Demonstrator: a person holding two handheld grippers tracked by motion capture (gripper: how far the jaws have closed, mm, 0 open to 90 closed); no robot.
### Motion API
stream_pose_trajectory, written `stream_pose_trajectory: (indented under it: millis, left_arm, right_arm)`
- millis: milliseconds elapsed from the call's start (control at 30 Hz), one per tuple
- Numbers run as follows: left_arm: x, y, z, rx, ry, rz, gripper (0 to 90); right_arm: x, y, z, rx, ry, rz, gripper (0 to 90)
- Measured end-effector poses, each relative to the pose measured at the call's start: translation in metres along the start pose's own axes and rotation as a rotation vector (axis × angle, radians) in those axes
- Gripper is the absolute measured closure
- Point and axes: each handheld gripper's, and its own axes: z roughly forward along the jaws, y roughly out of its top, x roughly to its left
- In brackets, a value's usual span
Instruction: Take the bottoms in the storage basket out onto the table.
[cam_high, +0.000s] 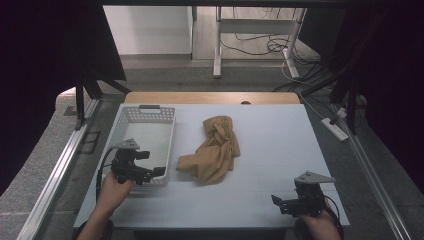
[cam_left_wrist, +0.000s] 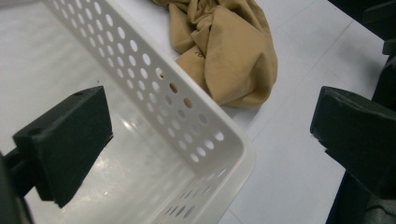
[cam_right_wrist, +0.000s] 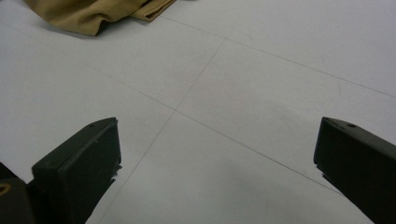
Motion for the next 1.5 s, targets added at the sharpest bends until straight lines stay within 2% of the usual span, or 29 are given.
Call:
stream_pose_trajectory:
  millis: [400,833,1500]
  left_arm:
    - [0.0,-0.015,-0.009,0.0,0.01,-0.022,0.0]
    - [-0.002,-0.031,-0.024,-0.008,0.047,-0.039,0.0]
    - [-0.008,-0.053,-0.036,-0.003,0.095,-0.058,0.0]
  right_arm:
    - [0.0,0.0,0.0,0.002,-0.001,0.0,1.2]
    - [0.0,0.0,0.0,0.006,-0.002,0.0,1.2]
    - [0.0,0.0,0.001,0.01,-0.005,0.001,1.2]
